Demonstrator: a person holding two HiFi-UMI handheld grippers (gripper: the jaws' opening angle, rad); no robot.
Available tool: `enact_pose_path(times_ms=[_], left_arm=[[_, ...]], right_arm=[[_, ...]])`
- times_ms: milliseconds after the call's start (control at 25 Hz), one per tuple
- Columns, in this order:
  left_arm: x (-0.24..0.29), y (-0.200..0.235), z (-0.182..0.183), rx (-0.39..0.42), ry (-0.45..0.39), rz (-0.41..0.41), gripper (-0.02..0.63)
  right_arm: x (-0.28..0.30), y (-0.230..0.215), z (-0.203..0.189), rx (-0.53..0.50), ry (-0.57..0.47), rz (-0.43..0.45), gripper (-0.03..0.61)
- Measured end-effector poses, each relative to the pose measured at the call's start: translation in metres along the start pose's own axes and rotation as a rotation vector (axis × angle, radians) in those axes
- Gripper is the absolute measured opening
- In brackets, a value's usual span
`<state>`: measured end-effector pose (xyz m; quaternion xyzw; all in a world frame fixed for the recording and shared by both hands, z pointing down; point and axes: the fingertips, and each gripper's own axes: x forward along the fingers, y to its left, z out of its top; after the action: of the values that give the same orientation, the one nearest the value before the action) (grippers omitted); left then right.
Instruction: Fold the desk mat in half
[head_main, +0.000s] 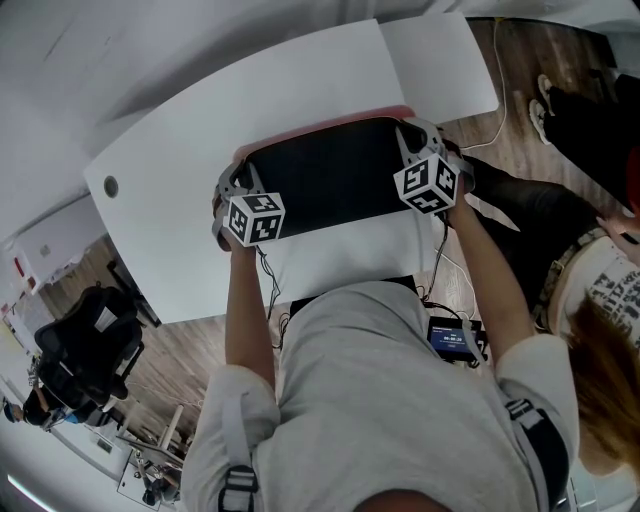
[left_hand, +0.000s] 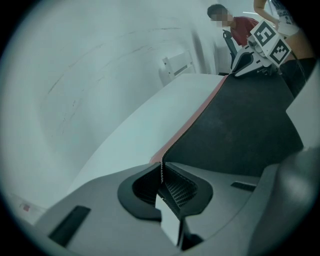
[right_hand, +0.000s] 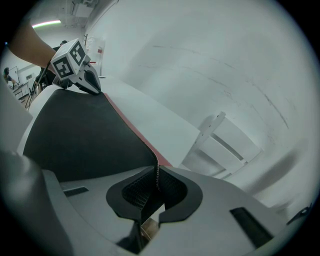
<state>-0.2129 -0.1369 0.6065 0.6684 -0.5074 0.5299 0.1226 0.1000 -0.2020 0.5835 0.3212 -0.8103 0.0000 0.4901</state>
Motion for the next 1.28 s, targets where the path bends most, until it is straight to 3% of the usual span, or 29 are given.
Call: enact_pose_path(times_ms=[1000, 1280], left_arm=[[0.0039, 0.0032, 0.0078, -0.017, -0.003, 0.0, 0.028], [0.0018, 0.0055, 0.0068, -0.079, -0.027, -0.02, 0.028]], right_arm=[[0.0027, -0.0069, 0.0014, 0.014, 0.016, 0.018, 0.053], [0.0011, -0.0078, 0.0032, 0.024, 0.013, 0.013, 0.057]])
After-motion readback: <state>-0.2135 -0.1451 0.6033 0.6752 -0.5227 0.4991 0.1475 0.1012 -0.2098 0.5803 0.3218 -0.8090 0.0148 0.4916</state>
